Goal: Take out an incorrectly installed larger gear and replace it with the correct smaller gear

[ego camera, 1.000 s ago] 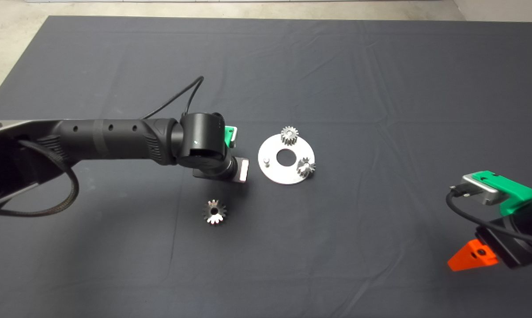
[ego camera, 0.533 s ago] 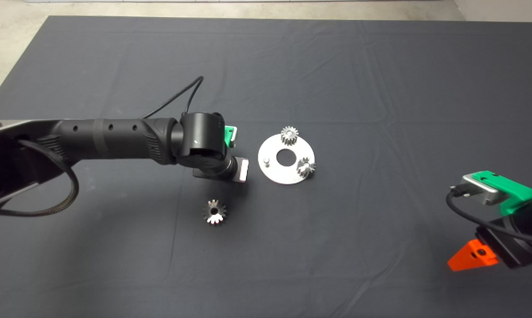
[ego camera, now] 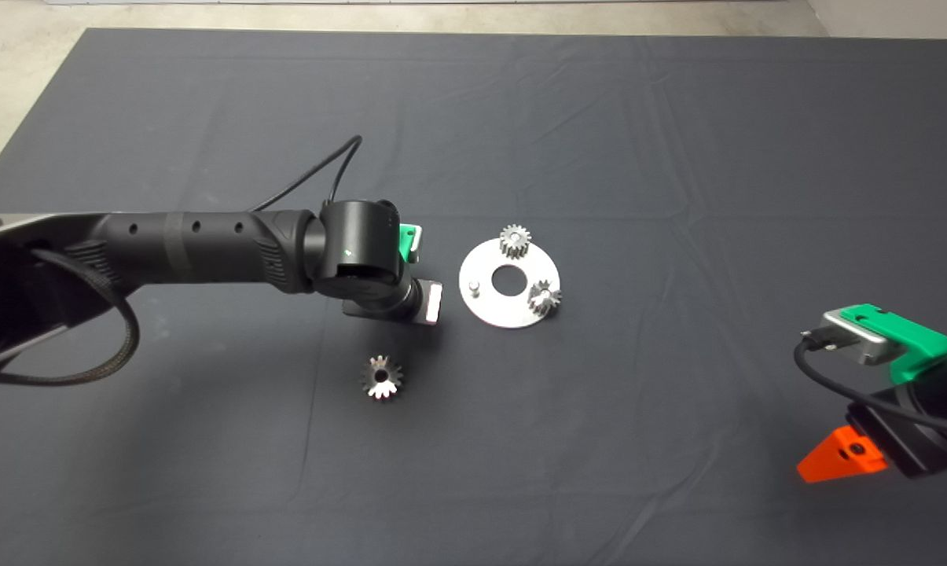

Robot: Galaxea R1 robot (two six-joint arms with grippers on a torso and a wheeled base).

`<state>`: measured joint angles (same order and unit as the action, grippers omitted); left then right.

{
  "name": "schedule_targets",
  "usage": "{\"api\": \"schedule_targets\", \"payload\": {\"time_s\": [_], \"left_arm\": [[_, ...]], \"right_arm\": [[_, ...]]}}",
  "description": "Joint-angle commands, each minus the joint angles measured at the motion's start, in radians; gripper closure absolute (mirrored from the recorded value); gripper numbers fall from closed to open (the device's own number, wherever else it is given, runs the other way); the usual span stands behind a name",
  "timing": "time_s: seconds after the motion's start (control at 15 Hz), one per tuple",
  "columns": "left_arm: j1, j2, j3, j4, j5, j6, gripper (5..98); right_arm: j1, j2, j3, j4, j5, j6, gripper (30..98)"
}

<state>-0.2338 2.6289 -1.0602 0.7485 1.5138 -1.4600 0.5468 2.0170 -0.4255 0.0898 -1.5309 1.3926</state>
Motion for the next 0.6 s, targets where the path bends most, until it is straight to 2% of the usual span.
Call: {"api": "schedule_targets", "payload": {"time_s": [0.0,0.53], "left_arm": [[-0.045,-0.010,0.013,0.035,0.060,-0.003,52.9],[-0.045,-0.014,0.018,0.032,0.060,-0.010,52.9]], "right_arm": [[0.021,-0.004,0.007,0.039,-0.103,-0.003,30.7],[0.021,-0.004,0.007,0.039,-0.103,-0.003,30.7]]}}
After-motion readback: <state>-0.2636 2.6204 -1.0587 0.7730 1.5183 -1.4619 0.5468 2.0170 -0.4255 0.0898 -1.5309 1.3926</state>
